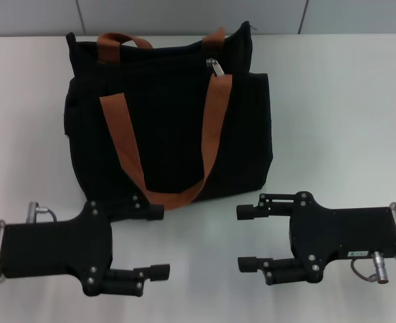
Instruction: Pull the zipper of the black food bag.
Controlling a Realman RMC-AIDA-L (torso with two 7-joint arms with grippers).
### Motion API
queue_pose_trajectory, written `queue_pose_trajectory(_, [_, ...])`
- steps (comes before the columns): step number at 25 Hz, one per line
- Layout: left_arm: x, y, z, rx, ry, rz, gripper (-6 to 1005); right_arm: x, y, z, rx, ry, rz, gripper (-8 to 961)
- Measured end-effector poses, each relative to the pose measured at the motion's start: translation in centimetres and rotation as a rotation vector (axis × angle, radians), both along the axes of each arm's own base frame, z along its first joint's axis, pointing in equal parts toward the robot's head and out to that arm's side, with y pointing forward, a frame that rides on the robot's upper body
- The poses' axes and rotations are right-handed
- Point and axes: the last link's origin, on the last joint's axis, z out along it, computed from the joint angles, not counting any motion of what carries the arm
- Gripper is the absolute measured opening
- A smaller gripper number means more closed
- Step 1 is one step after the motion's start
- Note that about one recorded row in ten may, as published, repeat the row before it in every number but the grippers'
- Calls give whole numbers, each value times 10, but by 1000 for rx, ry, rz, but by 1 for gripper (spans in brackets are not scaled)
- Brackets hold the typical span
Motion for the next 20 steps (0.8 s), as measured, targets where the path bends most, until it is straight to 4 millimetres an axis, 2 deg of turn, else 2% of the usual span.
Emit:
queue_pose_trajectory(4, [-7, -4, -4, 4, 28, 18, 824, 1, 0, -5, 9, -5, 2, 733])
queue_pose_trajectory(20, [-8, -6, -7, 0, 31, 22, 824, 2, -2, -6, 12, -2, 6, 732])
